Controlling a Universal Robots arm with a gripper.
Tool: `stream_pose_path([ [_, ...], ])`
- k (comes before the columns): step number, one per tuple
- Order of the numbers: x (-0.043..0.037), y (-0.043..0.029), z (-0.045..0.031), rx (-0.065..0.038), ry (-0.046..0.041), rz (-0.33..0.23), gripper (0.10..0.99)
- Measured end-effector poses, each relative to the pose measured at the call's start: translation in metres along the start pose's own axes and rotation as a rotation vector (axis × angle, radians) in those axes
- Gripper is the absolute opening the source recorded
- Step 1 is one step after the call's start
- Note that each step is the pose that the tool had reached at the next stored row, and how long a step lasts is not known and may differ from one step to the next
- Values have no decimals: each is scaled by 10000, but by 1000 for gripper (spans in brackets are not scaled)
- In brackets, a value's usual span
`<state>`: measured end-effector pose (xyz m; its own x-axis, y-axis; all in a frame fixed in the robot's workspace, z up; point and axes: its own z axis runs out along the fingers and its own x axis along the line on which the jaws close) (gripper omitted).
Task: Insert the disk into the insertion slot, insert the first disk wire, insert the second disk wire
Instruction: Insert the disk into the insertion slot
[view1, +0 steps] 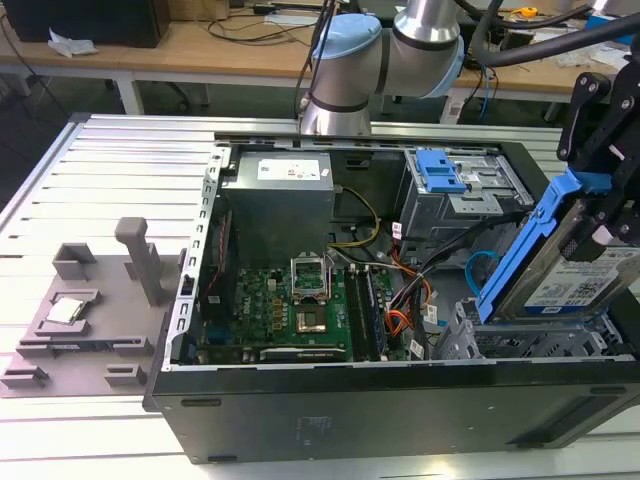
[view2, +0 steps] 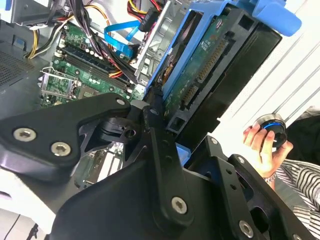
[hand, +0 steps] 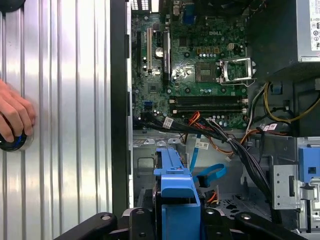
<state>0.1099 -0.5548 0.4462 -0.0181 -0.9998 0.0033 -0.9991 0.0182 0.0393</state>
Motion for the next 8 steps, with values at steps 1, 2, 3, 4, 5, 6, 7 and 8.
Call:
stream_pose_path([
  [1, -10, 0, 8, 0, 1, 0, 365],
  [2, -26, 0, 25, 0, 0, -1, 365],
  [3, -37, -1, 42, 0, 1, -3, 365],
  [4, -41, -1, 61, 0, -2, -4, 365],
  [5, -43, -2, 69, 0, -1, -5, 365],
  [6, -45, -2, 79, 0, -1, -5, 365],
  [7, -47, -3, 93, 0, 1, -6, 365],
  [8, -48, -3, 102, 0, 1, -8, 365],
])
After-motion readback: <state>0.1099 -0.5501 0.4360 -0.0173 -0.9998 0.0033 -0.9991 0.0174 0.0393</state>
